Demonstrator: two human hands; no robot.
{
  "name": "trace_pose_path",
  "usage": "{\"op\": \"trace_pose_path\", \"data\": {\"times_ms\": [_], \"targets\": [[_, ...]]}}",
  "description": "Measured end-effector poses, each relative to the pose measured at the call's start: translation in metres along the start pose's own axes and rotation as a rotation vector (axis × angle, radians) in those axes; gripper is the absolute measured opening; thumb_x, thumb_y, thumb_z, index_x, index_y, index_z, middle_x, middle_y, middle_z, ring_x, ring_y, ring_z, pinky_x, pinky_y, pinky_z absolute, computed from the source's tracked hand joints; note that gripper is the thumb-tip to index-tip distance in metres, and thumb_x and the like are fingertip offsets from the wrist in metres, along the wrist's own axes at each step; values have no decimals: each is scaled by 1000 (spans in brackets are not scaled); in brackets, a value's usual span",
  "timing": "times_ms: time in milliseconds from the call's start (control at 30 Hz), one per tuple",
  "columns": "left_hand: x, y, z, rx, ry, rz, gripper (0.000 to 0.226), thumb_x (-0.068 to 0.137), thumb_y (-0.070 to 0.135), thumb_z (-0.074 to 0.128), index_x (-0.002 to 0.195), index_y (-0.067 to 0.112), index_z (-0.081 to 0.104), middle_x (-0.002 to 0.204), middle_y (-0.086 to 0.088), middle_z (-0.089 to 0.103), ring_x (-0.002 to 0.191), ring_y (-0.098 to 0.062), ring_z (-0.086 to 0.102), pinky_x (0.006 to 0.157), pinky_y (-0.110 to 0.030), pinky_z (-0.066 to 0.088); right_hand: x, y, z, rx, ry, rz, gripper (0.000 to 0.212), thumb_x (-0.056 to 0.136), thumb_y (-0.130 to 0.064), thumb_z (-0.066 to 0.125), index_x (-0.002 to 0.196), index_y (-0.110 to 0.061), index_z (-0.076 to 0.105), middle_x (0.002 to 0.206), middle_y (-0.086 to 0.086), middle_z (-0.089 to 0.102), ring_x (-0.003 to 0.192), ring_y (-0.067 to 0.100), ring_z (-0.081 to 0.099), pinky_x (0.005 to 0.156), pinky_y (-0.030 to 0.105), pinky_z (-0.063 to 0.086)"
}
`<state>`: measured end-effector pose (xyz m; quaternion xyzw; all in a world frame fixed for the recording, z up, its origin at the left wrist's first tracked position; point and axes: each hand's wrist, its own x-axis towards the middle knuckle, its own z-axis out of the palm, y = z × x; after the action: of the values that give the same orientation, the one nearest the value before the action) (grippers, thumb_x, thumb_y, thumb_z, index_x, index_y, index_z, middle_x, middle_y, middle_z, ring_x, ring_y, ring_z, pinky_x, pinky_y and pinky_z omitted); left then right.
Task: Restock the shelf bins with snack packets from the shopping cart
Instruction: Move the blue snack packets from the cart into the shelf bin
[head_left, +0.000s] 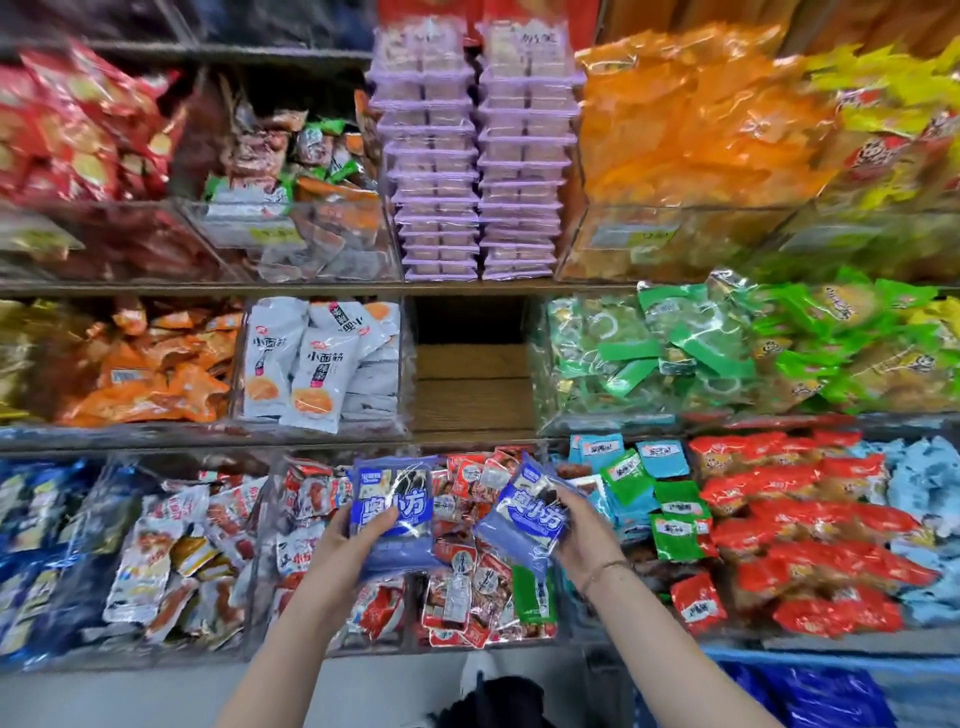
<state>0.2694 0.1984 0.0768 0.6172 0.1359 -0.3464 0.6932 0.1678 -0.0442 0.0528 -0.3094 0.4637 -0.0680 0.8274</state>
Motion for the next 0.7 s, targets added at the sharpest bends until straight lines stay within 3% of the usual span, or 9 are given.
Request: {"op": "trace_pose_path", "data": {"times_ms": [167,233,300,400,500,600,633,700], "targets": [[9,-5,-13,-51,83,7,96,60,32,79,143,15,36,121,-14,65,107,-33,64,102,-54,43,54,8,32,-285,99,112,30,90,-31,60,110,-9,55,98,19,65,82,29,65,80,48,51],[8,-11,-19,-82,126,11,89,61,31,79,140,16,40,120,-12,67,106,-33,65,98,-52,47,71,11,47,-370,116,121,30,88,-33,62,106,-10,57,96,17,67,85,30,67,80,48,53],[9,-18,-25,-106,155,17,74,65,25,78,132,16,47,105,-9,73,93,-30,71,86,-46,53,87,12,64,-344,98,108,23,88,-29,63,102,-13,56,89,13,71,76,26,69,73,41,56],[13,-21,-34,-93,180,-2,63,69,24,77,126,16,52,99,-9,75,88,-30,72,85,-46,53,113,10,91,-387,90,42,16,89,-22,63,96,-13,52,118,21,62,108,34,60,89,43,49],[21,-18,-41,-74,180,-23,48,73,25,76,117,21,56,96,-7,75,86,-29,72,82,-45,53,133,4,118,-409,67,-51,13,89,-18,62,87,-14,50,116,20,61,107,34,59,83,39,47],[28,-12,-49,-54,167,-40,59,63,34,80,116,23,56,102,-8,74,91,-30,72,86,-47,52,143,0,132,-520,-15,-123,21,91,-23,59,107,-14,51,87,4,60,76,16,57,69,30,45],[30,-9,-50,-47,161,-41,63,58,37,81,115,23,57,103,-8,74,91,-29,72,87,-46,52,143,0,133,-587,-35,-150,26,91,-24,59,114,-15,51,86,-3,58,73,10,55,68,25,44],[33,-3,-53,-23,146,-42,70,54,41,82,116,23,57,106,-8,73,94,-27,71,94,-48,50,144,-2,127,-813,-81,-205,49,92,-25,58,135,-10,42,112,-5,58,100,14,58,89,26,43]]}}
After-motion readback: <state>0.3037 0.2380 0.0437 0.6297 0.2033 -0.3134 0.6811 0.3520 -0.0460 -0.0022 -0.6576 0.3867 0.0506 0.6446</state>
